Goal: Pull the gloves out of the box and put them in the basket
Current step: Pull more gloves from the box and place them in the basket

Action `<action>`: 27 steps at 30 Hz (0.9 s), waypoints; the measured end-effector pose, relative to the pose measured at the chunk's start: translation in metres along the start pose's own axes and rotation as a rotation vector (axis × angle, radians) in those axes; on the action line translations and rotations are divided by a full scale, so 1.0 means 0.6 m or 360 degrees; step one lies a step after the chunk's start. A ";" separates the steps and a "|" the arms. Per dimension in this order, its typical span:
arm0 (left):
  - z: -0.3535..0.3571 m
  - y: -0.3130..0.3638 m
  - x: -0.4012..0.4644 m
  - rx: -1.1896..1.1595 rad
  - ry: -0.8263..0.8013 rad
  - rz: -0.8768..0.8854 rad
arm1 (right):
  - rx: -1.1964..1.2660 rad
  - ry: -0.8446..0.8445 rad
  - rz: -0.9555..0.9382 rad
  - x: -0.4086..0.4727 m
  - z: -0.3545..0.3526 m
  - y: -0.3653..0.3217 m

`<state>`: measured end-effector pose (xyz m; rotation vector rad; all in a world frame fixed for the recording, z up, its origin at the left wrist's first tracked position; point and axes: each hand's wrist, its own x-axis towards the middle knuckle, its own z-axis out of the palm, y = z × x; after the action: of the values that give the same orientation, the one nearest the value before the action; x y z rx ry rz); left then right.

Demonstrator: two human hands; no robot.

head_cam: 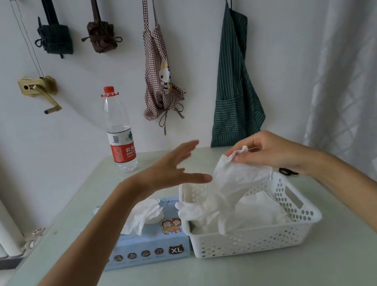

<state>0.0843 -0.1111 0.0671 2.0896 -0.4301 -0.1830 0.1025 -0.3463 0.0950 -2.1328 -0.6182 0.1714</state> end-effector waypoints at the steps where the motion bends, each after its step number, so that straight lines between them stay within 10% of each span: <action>1: 0.006 0.010 0.005 0.0008 -0.0092 0.0068 | -0.0097 -0.0079 -0.0056 0.001 0.000 -0.010; 4: 0.032 0.025 0.027 0.0126 -0.0141 0.0128 | -0.0292 -0.0187 -0.0165 0.001 -0.015 -0.039; 12: 0.045 0.003 0.053 0.0002 0.0336 0.0204 | -0.0425 0.0872 -0.0349 0.006 -0.033 -0.017; 20: 0.050 -0.007 0.048 0.0012 0.0296 0.0259 | -0.0392 0.0481 -0.0371 0.009 0.008 -0.011; 27: 0.065 0.001 0.046 -0.0288 0.0389 0.0244 | -0.0160 0.0650 -0.0390 0.024 0.005 -0.002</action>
<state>0.0981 -0.1530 0.0480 1.8640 -0.4072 0.1195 0.1135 -0.3365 0.0954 -2.0815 -0.6447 -0.4281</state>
